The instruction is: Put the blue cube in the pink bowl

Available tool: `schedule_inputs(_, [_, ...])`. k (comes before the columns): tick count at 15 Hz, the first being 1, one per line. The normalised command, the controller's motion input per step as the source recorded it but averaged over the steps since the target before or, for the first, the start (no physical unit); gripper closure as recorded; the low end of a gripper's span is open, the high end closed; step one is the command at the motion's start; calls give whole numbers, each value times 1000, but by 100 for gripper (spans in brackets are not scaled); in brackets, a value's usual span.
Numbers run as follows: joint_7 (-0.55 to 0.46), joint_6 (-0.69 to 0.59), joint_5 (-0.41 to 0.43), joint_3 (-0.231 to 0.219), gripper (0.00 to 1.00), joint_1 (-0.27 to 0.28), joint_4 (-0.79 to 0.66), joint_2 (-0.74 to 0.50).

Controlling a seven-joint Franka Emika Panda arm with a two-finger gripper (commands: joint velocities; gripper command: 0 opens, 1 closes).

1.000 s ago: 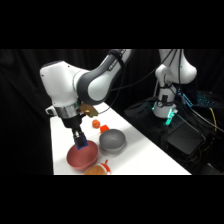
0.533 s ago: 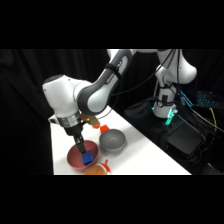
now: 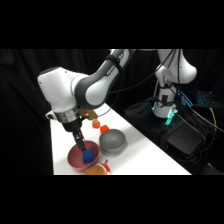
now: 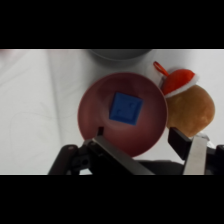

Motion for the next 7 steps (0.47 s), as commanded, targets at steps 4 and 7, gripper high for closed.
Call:
schedule_inputs(4, [-29, -423, -12, -25, 0, 52, -17, -392])
schedule_inputs(7, [-42, -384, -36, -40, 0, 31, 39, -340])
